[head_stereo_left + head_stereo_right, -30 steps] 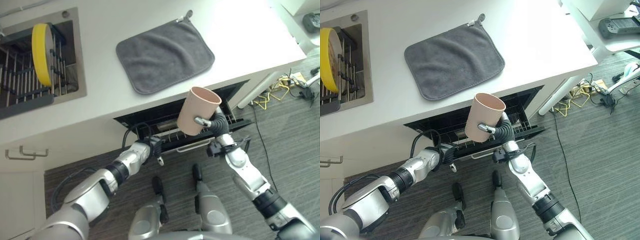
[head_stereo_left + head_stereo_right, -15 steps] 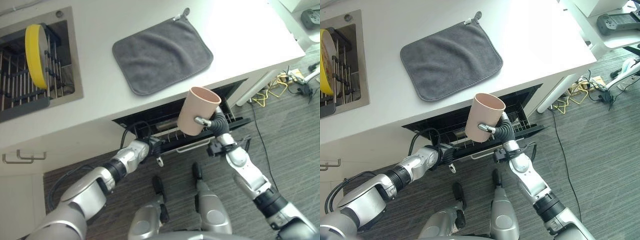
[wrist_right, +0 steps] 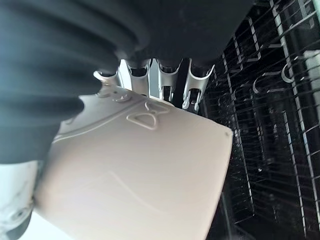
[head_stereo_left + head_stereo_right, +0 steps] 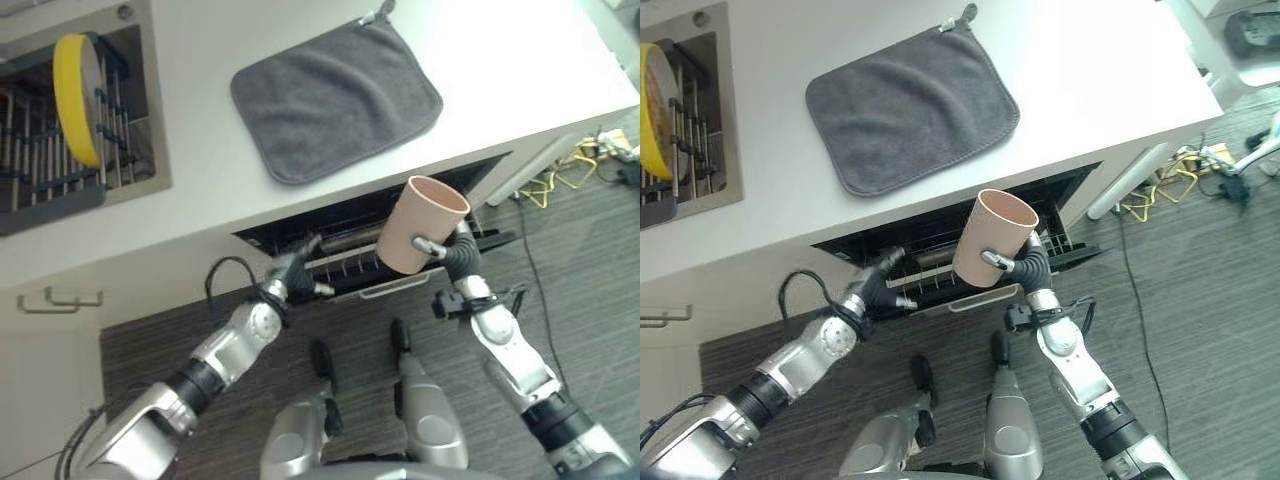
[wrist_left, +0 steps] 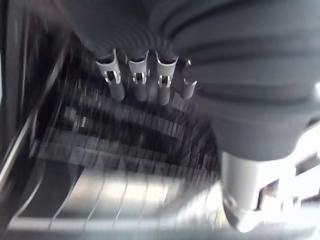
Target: Place the dishes in the dishwasher.
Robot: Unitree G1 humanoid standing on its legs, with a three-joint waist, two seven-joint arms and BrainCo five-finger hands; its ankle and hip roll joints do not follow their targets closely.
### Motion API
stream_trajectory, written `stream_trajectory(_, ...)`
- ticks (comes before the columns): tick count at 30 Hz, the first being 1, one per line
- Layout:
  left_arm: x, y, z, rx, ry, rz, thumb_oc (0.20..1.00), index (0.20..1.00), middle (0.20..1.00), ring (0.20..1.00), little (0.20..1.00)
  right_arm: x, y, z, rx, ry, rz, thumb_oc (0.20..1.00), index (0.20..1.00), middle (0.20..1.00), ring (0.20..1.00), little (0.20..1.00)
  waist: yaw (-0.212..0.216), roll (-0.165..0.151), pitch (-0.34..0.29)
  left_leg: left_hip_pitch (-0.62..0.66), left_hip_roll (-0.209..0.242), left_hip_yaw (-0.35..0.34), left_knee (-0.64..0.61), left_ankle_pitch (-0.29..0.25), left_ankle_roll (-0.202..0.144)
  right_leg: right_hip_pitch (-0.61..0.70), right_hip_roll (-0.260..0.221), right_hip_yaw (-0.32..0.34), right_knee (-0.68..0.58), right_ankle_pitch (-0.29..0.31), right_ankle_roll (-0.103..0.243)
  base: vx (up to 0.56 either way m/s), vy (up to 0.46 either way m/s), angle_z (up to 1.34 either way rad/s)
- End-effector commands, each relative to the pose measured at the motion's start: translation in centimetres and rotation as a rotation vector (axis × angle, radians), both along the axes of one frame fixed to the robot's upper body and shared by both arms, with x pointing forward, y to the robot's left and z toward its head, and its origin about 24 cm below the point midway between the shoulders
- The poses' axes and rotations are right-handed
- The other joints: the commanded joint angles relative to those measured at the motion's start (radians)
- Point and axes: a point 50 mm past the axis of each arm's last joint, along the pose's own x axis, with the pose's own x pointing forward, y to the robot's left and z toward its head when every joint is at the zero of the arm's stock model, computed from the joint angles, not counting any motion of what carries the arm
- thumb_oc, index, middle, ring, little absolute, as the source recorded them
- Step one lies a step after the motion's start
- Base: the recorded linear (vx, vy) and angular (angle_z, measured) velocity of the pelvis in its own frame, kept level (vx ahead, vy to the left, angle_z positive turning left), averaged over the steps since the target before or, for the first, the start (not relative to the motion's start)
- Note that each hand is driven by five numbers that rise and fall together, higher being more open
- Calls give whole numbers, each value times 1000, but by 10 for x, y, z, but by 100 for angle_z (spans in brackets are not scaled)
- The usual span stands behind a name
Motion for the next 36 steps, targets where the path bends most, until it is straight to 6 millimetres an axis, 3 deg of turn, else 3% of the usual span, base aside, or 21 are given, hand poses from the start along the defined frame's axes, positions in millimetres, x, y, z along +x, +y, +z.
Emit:
stream_trajectory(1, 7, -9, 11, -77, -95, -20, 1000, 1000, 1000, 1000, 1000, -7, 8, 41, 50, -214, 48, 200, 200, 200, 200, 200, 0, -3, -29, -71, 36, -41, 119, -27, -22, -29, -17, -88, 170, -125, -13, 0, 0, 0)
stream_trajectory(5, 3, -11, 32, -105, -209, -37, 1000, 1000, 1000, 1000, 1000, -6, 11, 42, 55, -217, 53, 200, 200, 200, 200, 200, 9, -5, -18, -85, 36, -44, 118, -23, -21, -44, -17, -94, 178, -127, -15, -27, 13, 0)
stream_trajectory(9, 0, -10, 37, -77, -239, -42, 1000, 1000, 1000, 1000, 1000, -6, 12, 44, 57, -216, 67, 200, 200, 200, 200, 200, 13, -8, -17, -91, 37, -44, 113, -20, -22, -53, -15, -95, 182, -129, -15, -24, 15, 4)
stream_trajectory(17, 1, -18, 24, 19, -61, -155, 1000, 1000, 1000, 1000, 1000, -5, 12, 43, 44, -200, 90, 200, 200, 200, 200, 200, -1, -3, -37, -59, 39, -41, 95, -18, -21, -31, -9, -87, 174, -132, -15, 13, 27, 1)
stream_trajectory(23, -6, -33, -6, 160, 213, -323, 1000, 1000, 1000, 1000, 1000, -3, 10, 41, 43, -184, 102, 200, 200, 200, 200, 200, -12, -3, -35, -52, 44, -34, 107, -23, -19, -27, -13, -86, 184, -130, -9, 3, 5, 0)
stream_trajectory(29, -7, -40, -19, 241, 300, -368, 1000, 1000, 1000, 1000, 1000, -1, 13, 40, 52, -187, 105, 200, 200, 200, 200, 200, -12, -11, -29, -51, 49, -30, 107, -24, -19, -23, -13, -84, 178, -127, -6, -5, -23, -2)
stream_trajectory(36, -7, -38, -36, 281, 366, -332, 1000, 1000, 1000, 1000, 1000, -2, 12, 33, 53, -164, 107, 200, 200, 200, 200, 200, -16, -14, -66, -21, 55, -31, 65, -11, -27, 10, -11, -86, 132, -116, -2, 11, 3, 1)
